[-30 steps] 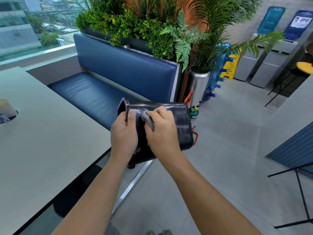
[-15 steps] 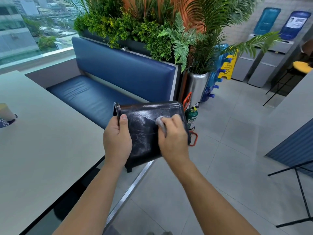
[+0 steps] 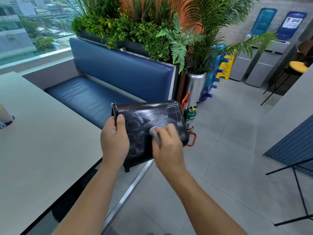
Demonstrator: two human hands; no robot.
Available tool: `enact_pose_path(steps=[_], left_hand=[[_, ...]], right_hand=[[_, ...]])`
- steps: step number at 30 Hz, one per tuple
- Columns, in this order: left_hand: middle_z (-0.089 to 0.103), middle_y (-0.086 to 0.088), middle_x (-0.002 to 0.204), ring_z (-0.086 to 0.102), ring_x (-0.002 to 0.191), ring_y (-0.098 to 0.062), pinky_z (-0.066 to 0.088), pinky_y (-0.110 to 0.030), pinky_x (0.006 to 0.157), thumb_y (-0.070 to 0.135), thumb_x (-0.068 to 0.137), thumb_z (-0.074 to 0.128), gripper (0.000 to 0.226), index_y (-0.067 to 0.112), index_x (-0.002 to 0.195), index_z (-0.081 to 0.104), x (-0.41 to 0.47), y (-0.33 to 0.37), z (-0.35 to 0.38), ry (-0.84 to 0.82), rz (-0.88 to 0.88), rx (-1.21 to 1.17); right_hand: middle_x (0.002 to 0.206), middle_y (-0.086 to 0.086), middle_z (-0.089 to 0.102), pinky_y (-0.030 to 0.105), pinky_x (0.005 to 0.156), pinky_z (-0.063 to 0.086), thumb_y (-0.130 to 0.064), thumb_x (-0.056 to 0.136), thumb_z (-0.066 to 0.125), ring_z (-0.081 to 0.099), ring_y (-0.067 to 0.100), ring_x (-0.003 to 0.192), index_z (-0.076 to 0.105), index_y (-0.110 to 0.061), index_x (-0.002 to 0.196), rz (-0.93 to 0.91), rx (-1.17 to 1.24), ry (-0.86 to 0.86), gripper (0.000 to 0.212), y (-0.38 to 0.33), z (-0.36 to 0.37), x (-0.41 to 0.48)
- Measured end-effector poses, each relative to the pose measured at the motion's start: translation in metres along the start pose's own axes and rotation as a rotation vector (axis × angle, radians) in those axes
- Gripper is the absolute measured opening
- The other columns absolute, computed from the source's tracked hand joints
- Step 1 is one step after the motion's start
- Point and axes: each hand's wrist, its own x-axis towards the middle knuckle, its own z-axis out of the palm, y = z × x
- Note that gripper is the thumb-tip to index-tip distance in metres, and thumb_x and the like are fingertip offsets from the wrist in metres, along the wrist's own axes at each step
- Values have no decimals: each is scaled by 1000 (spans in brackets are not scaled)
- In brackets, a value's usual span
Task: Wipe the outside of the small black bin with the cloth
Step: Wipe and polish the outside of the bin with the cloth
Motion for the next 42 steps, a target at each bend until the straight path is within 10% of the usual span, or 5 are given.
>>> enact_pose_path(steps=[9,15,20,42], left_hand=[[64,-20,88,52,72,-19,43,-38,67,36,114,44,43,2,94,60,7,-7,-7,22,-29,22],[57,-12,75,48,65,-10,40,-37,65,35,114,45,43,2,89,58,2,-1,4,-11,-7,19],[63,-22,89,58,81,-33,48,-46,73,37,114,44,45,0,94,60,8,-3,-5,-13,-9,11],[65,-25,91,56,80,-29,49,-46,73,41,113,45,48,-3,100,62,4,5,-3,-77,46,-8]], right_hand=[[94,-6,48,20,64,41,-17,99,67,51,12,73,73,-15,105,198,-76,-3,9,34,-16,3],[92,0,48,31,63,49,-13,101,65,50,19,75,72,-12,110,-37,-28,-68,11,0,0,-11],[96,-2,50,32,70,51,-17,99,66,52,15,78,72,-13,106,155,-81,42,10,34,-18,6],[93,2,49,29,73,47,-11,98,67,52,23,83,72,-12,109,20,-37,-9,13,13,-14,-16]])
